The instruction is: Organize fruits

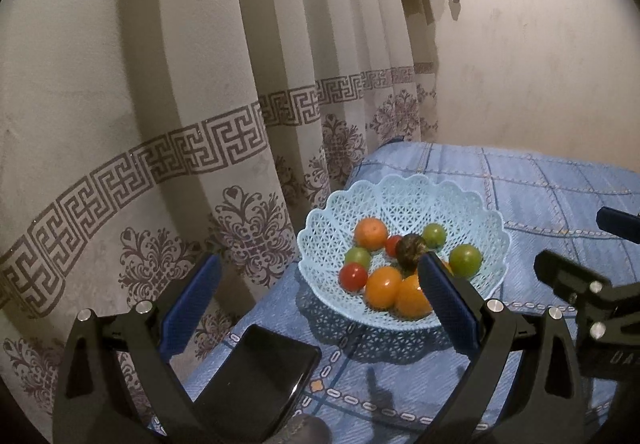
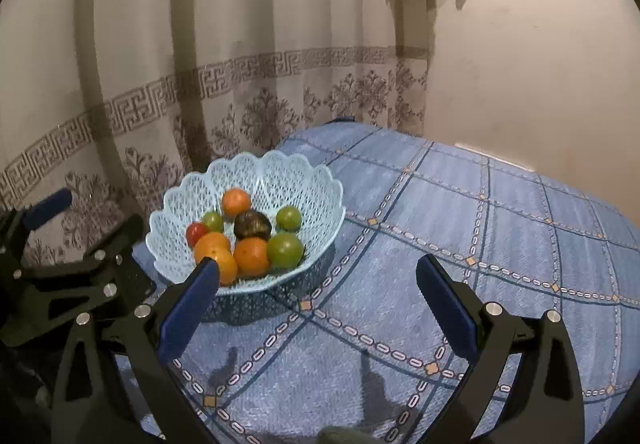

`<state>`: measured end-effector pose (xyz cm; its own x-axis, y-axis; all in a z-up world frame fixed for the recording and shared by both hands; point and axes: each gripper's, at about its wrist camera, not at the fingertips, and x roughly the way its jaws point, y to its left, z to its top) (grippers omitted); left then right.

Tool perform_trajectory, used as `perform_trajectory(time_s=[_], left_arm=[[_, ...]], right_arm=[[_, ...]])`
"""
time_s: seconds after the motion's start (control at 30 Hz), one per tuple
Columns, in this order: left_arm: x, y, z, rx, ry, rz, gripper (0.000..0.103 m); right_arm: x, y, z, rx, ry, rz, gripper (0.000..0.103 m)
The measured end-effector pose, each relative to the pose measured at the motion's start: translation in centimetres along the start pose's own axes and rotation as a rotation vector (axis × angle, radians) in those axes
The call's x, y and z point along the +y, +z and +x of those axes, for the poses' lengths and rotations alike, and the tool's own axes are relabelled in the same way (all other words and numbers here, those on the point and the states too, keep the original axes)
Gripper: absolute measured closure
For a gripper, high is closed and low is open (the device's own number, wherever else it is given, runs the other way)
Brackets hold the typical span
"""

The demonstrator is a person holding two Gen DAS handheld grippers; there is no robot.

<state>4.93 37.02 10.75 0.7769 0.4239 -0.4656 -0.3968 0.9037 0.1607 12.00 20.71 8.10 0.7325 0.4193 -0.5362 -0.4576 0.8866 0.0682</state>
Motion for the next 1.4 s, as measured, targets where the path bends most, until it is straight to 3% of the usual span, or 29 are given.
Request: perform_trajectory(time_s=[1.4], left_arm=[[0.2, -1.6, 2.5, 0.065, 0.014, 0.013, 0.003]], right_arm=[[1.9, -1.3, 1.8, 0.059, -0.042, -0.068, 0.005]])
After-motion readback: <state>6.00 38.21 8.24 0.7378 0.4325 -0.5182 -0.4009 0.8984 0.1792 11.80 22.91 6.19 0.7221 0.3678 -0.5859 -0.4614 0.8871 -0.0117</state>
